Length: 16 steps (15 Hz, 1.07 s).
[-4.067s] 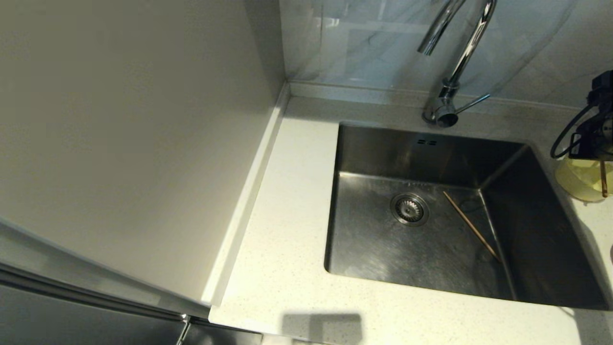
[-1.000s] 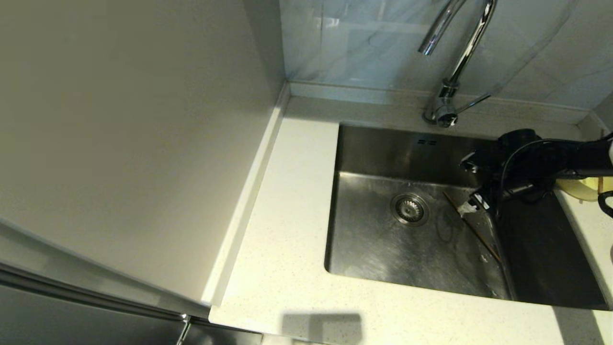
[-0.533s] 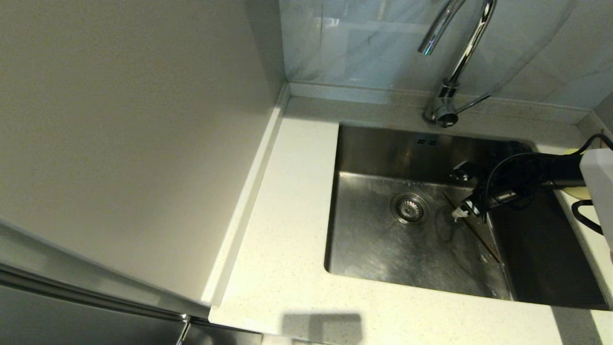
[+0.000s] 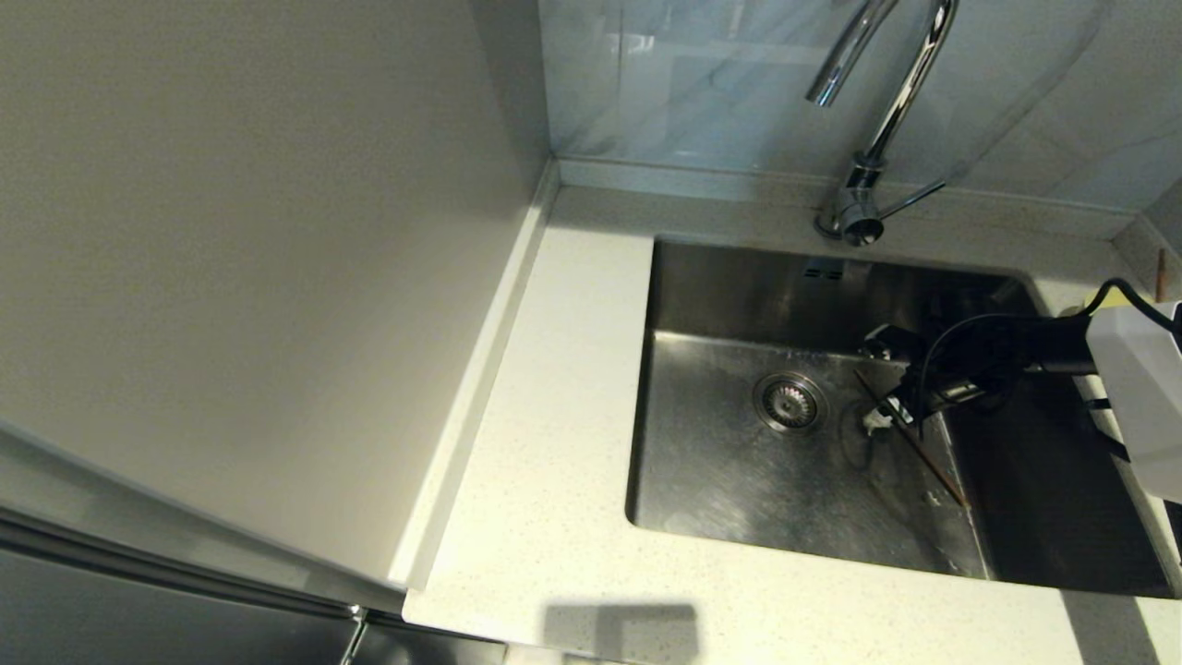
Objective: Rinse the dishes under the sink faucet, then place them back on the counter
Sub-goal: Put the chopsticks back to the table from the sink
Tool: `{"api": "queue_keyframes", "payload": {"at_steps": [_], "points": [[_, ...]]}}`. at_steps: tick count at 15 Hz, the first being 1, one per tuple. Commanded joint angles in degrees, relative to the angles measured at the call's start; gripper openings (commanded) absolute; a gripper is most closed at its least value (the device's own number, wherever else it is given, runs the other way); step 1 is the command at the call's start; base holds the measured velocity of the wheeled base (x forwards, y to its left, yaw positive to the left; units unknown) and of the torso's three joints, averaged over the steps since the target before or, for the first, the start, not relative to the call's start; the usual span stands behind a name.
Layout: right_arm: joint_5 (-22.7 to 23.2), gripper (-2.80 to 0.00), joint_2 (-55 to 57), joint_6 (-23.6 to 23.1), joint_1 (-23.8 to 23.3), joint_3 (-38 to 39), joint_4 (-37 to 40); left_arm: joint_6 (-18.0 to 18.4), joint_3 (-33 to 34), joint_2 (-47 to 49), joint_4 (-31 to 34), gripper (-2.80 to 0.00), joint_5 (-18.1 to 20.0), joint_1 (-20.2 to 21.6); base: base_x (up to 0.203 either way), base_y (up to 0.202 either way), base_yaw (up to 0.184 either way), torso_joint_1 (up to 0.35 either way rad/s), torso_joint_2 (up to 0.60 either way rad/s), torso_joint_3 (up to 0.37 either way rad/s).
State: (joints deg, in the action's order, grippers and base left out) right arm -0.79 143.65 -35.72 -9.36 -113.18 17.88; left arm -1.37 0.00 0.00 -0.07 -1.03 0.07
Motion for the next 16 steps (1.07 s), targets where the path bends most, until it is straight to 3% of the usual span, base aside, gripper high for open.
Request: {"api": "queue_keyframes", "payload": {"at_steps": [1, 6, 7, 16], "points": [[0.09, 0.00, 1.28, -0.23, -0.22, -0.03, -0.40, -0.04, 0.00, -0.18, -0.10, -2.80, -0.03, 0.01, 0.000, 0.000, 0.000, 0.000, 0.00, 0.000], [0.27, 0.00, 0.31, 0.03, -0.66, -0.09, -2.59, -0.04, 0.00, -0.18, -0.01, -2.80, -0.03, 0.01, 0.000, 0.000, 0.000, 0.000, 0.00, 0.000], [0.20, -2.80, 0.22, 0.02, -0.75, -0.03, -2.68, -0.04, 0.00, -0.18, -0.01, -2.80, -0.03, 0.01, 0.000, 0.000, 0.000, 0.000, 0.00, 0.000], [0.18, -2.80, 1.63, -0.14, -1.18, -0.09, -2.68, -0.04, 0.00, -0.18, -0.01, -2.80, -0.03, 0.01, 0.000, 0.000, 0.000, 0.000, 0.00, 0.000]]}}
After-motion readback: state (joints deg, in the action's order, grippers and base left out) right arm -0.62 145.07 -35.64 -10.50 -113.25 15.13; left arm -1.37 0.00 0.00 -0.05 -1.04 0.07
